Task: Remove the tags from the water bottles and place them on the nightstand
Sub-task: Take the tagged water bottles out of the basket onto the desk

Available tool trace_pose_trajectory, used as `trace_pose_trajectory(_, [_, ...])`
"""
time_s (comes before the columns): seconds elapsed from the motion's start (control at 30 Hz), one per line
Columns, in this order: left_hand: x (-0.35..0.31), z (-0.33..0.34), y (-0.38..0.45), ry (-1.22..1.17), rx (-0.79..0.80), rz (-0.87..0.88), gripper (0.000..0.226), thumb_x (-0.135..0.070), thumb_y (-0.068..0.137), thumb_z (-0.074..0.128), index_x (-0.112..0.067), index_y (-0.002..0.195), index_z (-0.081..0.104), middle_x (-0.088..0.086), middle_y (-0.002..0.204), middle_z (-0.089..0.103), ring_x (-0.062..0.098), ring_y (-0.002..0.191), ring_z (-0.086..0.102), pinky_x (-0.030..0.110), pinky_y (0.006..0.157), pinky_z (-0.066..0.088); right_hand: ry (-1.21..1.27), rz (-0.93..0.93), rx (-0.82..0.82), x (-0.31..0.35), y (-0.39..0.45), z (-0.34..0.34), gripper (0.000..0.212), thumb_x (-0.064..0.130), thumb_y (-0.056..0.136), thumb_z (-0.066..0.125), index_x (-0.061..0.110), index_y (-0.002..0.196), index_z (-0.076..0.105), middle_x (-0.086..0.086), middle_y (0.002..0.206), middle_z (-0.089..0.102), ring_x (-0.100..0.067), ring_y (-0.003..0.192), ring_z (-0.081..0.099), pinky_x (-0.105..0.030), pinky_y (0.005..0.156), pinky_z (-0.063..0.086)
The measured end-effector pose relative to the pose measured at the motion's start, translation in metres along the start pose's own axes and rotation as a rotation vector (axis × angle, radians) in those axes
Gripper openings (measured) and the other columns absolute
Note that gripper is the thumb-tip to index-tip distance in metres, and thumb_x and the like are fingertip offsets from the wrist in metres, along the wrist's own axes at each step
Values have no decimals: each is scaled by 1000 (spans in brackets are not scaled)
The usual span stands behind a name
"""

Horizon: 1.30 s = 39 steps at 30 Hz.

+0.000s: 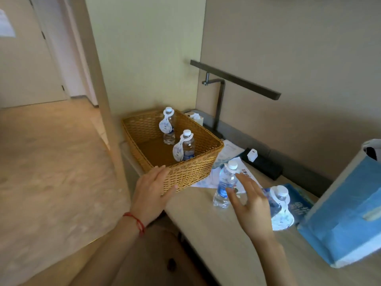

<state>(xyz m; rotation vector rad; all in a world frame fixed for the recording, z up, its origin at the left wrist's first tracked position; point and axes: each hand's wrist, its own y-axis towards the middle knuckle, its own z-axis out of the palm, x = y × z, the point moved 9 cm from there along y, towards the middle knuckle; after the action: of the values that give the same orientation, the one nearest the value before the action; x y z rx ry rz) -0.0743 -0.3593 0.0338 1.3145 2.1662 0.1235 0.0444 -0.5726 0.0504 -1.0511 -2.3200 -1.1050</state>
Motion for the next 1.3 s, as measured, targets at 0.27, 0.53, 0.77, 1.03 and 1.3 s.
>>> trace_pose_trajectory(0.27, [76,-87,-21,116,-132,-37,47,-37,86,54,-6,121,55,16,127,56,33,119,51,48,97,41,99,-132,86,91,6,73,43,23,81,69,8,120,59,-11,126,60,-25,118,55,-34,96,44])
trace_pose_trajectory(0.53, [189,-138,-13,174,-91,-79,59,-48,82,34,-7,118,57,14,121,60,31,114,55,44,93,41,109,-112,124,162,15,158,44,30,84,62,12,124,56,-8,129,57,-22,121,52,-31,97,42])
trace_pose_trajectory(0.77, [249,-144,31,116,-47,-18,50,-42,85,47,-5,119,56,15,123,58,32,115,53,45,95,42,73,-41,69,190,29,201,47,34,83,59,10,123,57,-10,128,58,-23,119,53,-29,96,39])
trace_pose_trajectory(1.03, [263,-103,97,-13,-14,49,62,-48,81,38,-3,122,53,15,125,56,32,117,51,47,97,41,25,57,5,166,73,224,43,29,84,62,12,124,56,-8,127,57,-22,114,56,-40,91,51])
trace_pose_trajectory(1.3, [257,-49,203,-42,12,175,52,-36,88,55,-10,132,44,9,140,45,25,131,38,44,108,31,24,151,-101,104,152,250,43,27,84,63,12,124,54,-11,130,56,-25,118,53,-39,94,48])
